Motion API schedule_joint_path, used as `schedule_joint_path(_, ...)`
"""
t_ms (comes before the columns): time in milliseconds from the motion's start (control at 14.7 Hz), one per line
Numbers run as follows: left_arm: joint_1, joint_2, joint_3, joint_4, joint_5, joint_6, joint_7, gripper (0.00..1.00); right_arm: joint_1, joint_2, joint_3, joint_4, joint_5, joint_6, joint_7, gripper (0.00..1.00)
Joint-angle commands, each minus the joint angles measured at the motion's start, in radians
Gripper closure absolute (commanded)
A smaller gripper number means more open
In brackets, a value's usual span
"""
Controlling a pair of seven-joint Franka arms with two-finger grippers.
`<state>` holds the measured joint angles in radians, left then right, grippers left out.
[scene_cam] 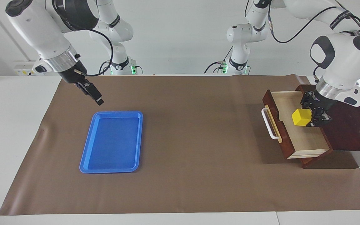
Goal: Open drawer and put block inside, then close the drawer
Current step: 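Lower the block into the drawer with the left gripper while the right gripper retracts, then open the left gripper to release the block inside the drawer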
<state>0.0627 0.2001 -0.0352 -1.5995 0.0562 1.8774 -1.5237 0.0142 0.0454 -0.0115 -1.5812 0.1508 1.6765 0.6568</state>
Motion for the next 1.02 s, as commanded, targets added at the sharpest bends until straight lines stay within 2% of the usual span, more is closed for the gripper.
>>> schedule_joint_path(0,0.029,-0.079,-0.005,-0.137,-0.006,0.08,0.039,1.0,-0.039,-0.03,0.01,-0.014,-0.082,-0.038,-0.213,0.0)
schedule_joint_path(136,0.06,-0.079,-0.006,-0.164,-0.006,0.106,0.062,1.0,-0.048,-0.041,0.01,-0.023,-0.12,-0.076,-0.34,0.0)
schedule_joint_path(272,0.054,-0.09,-0.005,-0.245,-0.006,0.176,0.05,1.0,-0.043,-0.055,0.011,-0.025,-0.148,-0.127,-0.399,0.0)
schedule_joint_path(613,0.036,-0.097,-0.006,-0.296,-0.006,0.206,-0.064,1.0,-0.025,-0.075,0.024,-0.025,-0.148,-0.205,-0.405,0.0)
schedule_joint_path(817,0.051,-0.108,-0.006,-0.379,-0.006,0.285,-0.069,1.0,0.006,-0.084,0.024,-0.042,-0.148,-0.201,-0.453,0.0)
schedule_joint_path(953,0.057,-0.117,-0.006,-0.399,-0.006,0.302,-0.061,1.0,0.009,-0.091,0.024,-0.062,-0.148,-0.19,-0.467,0.0)
